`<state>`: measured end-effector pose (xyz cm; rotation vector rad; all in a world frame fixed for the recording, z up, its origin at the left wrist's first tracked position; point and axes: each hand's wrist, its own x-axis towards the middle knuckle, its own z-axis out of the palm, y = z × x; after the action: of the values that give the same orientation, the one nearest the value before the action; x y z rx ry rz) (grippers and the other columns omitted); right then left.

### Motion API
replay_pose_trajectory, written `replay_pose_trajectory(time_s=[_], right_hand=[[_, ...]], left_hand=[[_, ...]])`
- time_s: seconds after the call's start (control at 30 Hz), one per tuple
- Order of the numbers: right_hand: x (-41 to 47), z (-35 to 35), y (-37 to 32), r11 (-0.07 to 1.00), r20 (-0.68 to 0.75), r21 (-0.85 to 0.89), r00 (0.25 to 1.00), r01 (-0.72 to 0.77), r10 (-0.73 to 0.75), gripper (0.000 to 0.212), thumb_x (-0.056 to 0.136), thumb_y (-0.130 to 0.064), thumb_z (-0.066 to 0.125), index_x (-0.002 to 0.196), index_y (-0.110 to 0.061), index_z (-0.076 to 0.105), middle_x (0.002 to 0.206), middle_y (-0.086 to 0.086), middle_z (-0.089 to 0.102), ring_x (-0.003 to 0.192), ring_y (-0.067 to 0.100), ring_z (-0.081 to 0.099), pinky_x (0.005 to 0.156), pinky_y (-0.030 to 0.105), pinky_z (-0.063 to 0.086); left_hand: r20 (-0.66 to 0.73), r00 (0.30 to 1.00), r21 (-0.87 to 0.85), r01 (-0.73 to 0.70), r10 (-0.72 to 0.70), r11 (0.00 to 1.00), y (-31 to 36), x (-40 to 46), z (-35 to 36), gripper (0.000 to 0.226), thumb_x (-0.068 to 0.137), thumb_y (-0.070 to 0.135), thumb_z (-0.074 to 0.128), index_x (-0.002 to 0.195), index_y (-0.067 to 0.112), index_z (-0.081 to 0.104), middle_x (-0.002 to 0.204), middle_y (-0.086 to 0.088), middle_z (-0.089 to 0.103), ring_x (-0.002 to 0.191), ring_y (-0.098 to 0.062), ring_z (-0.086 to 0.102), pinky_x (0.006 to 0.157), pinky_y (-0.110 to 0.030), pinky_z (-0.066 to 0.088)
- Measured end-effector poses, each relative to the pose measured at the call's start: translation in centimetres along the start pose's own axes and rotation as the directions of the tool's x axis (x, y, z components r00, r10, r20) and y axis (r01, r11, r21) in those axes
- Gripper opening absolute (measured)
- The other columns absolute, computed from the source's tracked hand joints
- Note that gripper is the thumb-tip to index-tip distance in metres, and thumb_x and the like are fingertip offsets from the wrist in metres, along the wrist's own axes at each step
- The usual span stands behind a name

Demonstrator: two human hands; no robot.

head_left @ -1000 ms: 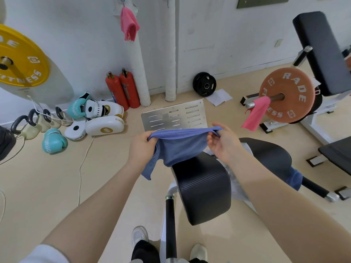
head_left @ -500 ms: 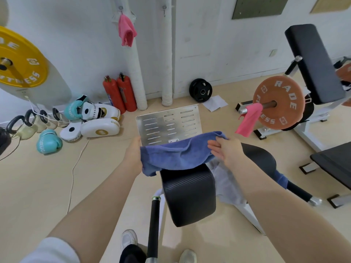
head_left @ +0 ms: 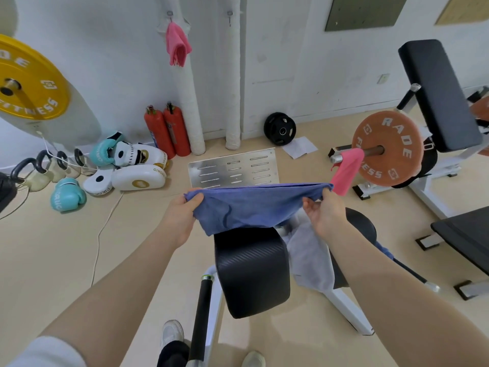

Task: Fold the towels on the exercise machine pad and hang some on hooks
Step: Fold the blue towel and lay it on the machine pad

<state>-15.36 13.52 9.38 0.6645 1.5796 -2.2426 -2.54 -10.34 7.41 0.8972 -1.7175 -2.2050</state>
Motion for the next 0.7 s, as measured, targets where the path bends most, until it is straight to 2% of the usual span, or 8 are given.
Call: replay_pose_trajectory(time_s=[0.03, 0.13, 0.23, 0.3, 0.37, 0.47, 0.6, 0.7], right_hand=[[-0.2, 0.0, -0.2, 0.999, 0.016, 0.037, 0.999, -0.039, 0.039, 0.019, 0.099, -0.026, 0.039, 0.110, -0.013, 0.048, 0.079, 0.007, 0.055, 0.063, 0.017, 0.055, 0.060, 0.024, 0.052], [0.2, 0.2, -0.5, 0.984, 0.092, -0.177, 0.995, -0.011, 0.027, 0.028, 0.094, -0.042, 0.047, 0.094, -0.014, 0.050, 0.082, 0.007, 0.055, 0.063, 0.016, 0.061, 0.063, 0.027, 0.054], [0.8, 0.2, -0.5, 0.915, 0.070, -0.386, 0.993, 0.116, -0.096, 0.025, 0.085, -0.033, 0.063, 0.089, -0.013, 0.049, 0.083, 0.011, 0.052, 0.070, 0.019, 0.052, 0.065, 0.031, 0.049], [1.2, -0.1, -0.3, 0.920, 0.110, -0.365, 0.988, 0.141, -0.107, 0.015, 0.087, -0.018, 0.060, 0.086, -0.014, 0.046, 0.085, 0.011, 0.049, 0.070, 0.017, 0.050, 0.060, 0.027, 0.047], [1.3, -0.1, 0.2, 0.929, 0.170, -0.339, 0.981, 0.146, -0.092, 0.011, 0.092, -0.014, 0.053, 0.090, -0.013, 0.043, 0.087, 0.008, 0.050, 0.071, 0.017, 0.051, 0.063, 0.027, 0.049], [1.4, 0.1, 0.7, 0.873, 0.224, -0.455, 0.972, 0.173, -0.076, 0.013, 0.092, -0.005, 0.047, 0.100, -0.010, 0.038, 0.096, 0.013, 0.049, 0.076, 0.023, 0.055, 0.063, 0.030, 0.051], [1.3, 0.2, 0.8, 0.860, 0.136, -0.478, 0.983, 0.177, -0.127, 0.004, 0.090, -0.006, 0.042, 0.092, -0.009, 0.044, 0.092, 0.013, 0.053, 0.072, 0.023, 0.058, 0.063, 0.033, 0.054], [1.2, 0.1, 0.7, 0.890, 0.049, -0.447, 0.996, 0.089, -0.076, 0.008, 0.089, -0.011, 0.043, 0.096, -0.010, 0.045, 0.086, 0.008, 0.051, 0.069, 0.019, 0.053, 0.062, 0.029, 0.052]], left_hand=[[0.014, 1.000, -0.020, -0.023, 0.023, 1.000, 0.0, 0.0, 0.2, 0.016, 0.097, 0.010, 0.042, 0.104, 0.006, 0.055, 0.095, -0.004, 0.062, 0.087, -0.013, 0.058, 0.067, -0.014, 0.052], [-0.022, 0.998, -0.013, -0.059, 0.058, 0.998, 0.1, 0.2, 0.7, 0.016, 0.096, 0.010, 0.044, 0.107, 0.006, 0.055, 0.095, -0.003, 0.062, 0.087, -0.012, 0.058, 0.073, -0.018, 0.050], [-0.046, 0.996, -0.023, -0.072, 0.071, 0.997, 0.5, 0.1, 1.3, 0.012, 0.096, 0.009, 0.045, 0.095, 0.011, 0.057, 0.090, -0.001, 0.063, 0.082, -0.009, 0.060, 0.065, -0.013, 0.051], [-0.070, 0.995, -0.041, -0.070, 0.067, 0.997, 0.7, 0.0, 1.6, 0.013, 0.096, 0.009, 0.045, 0.091, 0.013, 0.056, 0.089, 0.000, 0.062, 0.080, -0.007, 0.060, 0.060, -0.011, 0.051], [-0.105, 0.992, -0.067, -0.074, 0.067, 0.995, 0.6, 0.1, 1.6, 0.015, 0.097, 0.009, 0.043, 0.089, 0.013, 0.055, 0.088, -0.001, 0.061, 0.080, -0.008, 0.059, 0.059, -0.010, 0.050], [-0.166, 0.985, -0.104, -0.063, 0.045, 0.993, 0.8, 0.1, 1.7, 0.022, 0.099, 0.011, 0.037, 0.085, 0.015, 0.054, 0.086, 0.000, 0.058, 0.079, -0.008, 0.056, 0.061, -0.013, 0.048], [-0.216, 0.976, -0.143, -0.037, 0.005, 0.989, 1.2, -0.1, 2.2, 0.026, 0.100, 0.014, 0.034, 0.083, 0.019, 0.053, 0.085, 0.002, 0.056, 0.079, -0.008, 0.054, 0.066, -0.018, 0.042], [-0.233, 0.972, -0.133, -0.029, -0.003, 0.991, 1.4, -0.6, 2.7, 0.026, 0.100, 0.015, 0.034, 0.082, 0.020, 0.052, 0.083, 0.003, 0.056, 0.077, -0.009, 0.054, 0.064, -0.018, 0.042]])
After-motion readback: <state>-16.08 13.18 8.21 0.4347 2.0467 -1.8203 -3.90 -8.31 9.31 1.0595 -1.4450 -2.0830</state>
